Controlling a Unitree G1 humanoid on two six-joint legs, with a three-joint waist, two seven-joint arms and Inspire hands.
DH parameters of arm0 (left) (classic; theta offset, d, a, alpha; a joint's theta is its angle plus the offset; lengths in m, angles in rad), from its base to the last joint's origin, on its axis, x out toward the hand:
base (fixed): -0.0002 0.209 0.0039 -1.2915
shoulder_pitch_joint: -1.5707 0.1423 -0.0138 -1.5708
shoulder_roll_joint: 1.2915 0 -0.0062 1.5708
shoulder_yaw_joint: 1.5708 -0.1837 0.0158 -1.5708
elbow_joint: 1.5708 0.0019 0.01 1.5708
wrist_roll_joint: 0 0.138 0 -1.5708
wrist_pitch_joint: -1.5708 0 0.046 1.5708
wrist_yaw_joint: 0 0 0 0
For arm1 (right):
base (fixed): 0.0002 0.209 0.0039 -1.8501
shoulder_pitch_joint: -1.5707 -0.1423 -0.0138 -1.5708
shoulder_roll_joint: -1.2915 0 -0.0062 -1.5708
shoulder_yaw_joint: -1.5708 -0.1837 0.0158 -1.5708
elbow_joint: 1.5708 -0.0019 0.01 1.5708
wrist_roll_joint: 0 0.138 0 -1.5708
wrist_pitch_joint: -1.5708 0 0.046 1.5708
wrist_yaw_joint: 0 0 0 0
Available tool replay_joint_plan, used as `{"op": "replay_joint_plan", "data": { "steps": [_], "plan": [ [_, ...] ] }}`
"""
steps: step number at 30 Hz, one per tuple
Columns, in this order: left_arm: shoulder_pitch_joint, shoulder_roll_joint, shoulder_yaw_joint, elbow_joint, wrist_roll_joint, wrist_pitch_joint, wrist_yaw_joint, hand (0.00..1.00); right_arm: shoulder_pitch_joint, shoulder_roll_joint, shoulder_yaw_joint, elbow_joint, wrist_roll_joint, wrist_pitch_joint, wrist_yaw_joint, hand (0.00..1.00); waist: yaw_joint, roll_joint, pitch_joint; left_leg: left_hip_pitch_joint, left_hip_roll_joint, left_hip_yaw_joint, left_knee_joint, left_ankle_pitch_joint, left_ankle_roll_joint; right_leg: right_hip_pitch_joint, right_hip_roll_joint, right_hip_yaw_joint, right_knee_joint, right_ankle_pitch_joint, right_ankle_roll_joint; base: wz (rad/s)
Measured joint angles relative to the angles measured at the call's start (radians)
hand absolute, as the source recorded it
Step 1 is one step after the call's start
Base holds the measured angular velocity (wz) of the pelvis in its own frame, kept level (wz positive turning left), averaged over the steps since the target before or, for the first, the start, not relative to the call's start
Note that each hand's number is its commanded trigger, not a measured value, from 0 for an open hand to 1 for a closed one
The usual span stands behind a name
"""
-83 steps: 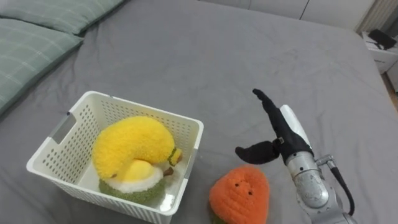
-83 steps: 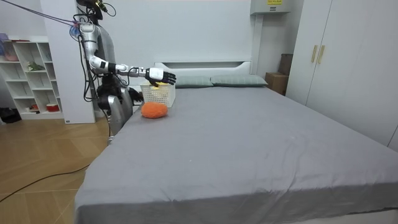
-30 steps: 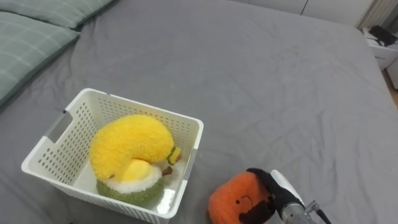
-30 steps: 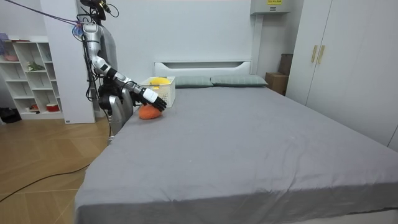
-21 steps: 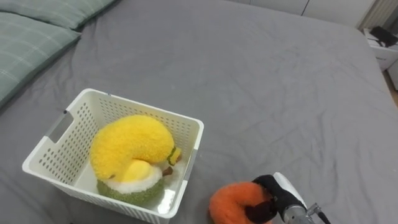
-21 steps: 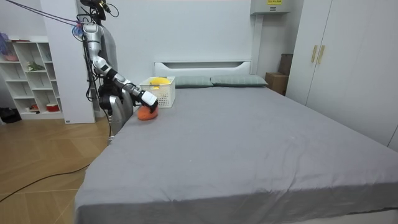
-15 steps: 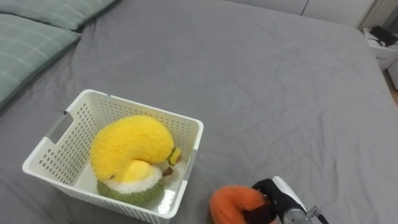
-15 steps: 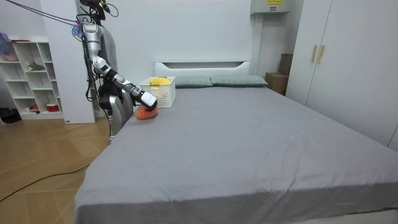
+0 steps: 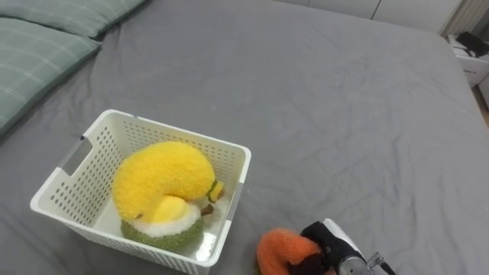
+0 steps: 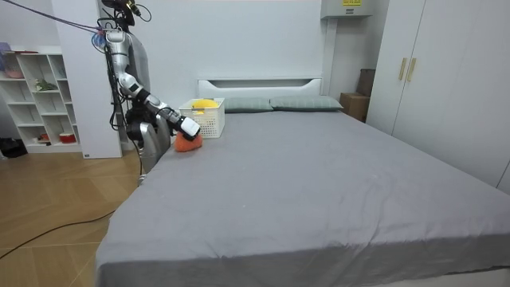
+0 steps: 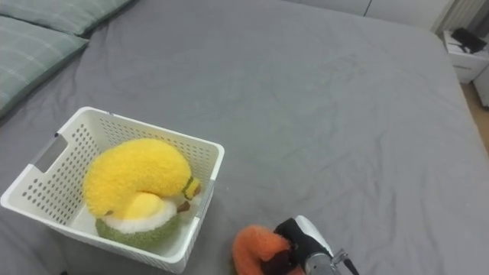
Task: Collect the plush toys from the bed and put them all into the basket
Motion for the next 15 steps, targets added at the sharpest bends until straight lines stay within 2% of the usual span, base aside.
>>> {"op": "replay_joint_plan", "data": {
  "steps": [6,11,12,13,15],
  "plan": [
    [-0.005,0.0,0.001,0.014,0.0,0.0,-0.007,0.0,-0.001,-0.01,-0.008,-0.081,-0.012,0.005,-0.002,1.0,-0.003,0.001,0.0014,0.001,0.0,0.003,-0.001,0.0,0.0,-0.001,0.0,0.004,0.0,0.0,0.0,0.0],
    [-0.007,-0.001,0.004,0.034,0.002,0.001,-0.021,0.0,-0.001,-0.022,-0.058,-0.209,0.004,0.005,-0.045,1.0,-0.011,0.002,0.0025,0.01,0.001,0.003,-0.001,0.0,0.0,0.002,0.001,0.005,0.0,0.0,0.0,0.0],
    [-0.007,-0.001,0.005,0.035,0.002,0.001,-0.021,0.0,-0.002,-0.026,-0.063,-0.226,0.003,0.005,-0.045,1.0,-0.01,0.001,0.0032,0.014,0.001,0.004,-0.002,0.0,0.0,0.006,0.002,0.006,0.0,0.0,0.0,0.0],
    [-0.006,0.0,0.01,0.035,0.002,0.001,-0.02,0.0,-0.002,-0.032,-0.078,-0.267,0.002,0.005,-0.045,1.0,-0.009,-0.001,0.0088,0.019,0.001,0.004,-0.005,0.0,0.0,0.01,0.002,0.007,-0.001,0.0,0.0,0.0],
    [-0.006,0.0,0.023,0.035,0.002,0.001,-0.018,0.0,-0.009,-0.043,-0.096,-0.327,0.001,0.005,-0.049,1.0,-0.01,-0.007,0.0078,0.019,0.001,0.004,-0.005,0.0,0.0,0.01,0.002,0.007,-0.002,0.0,0.0,0.0]
  ]
}}
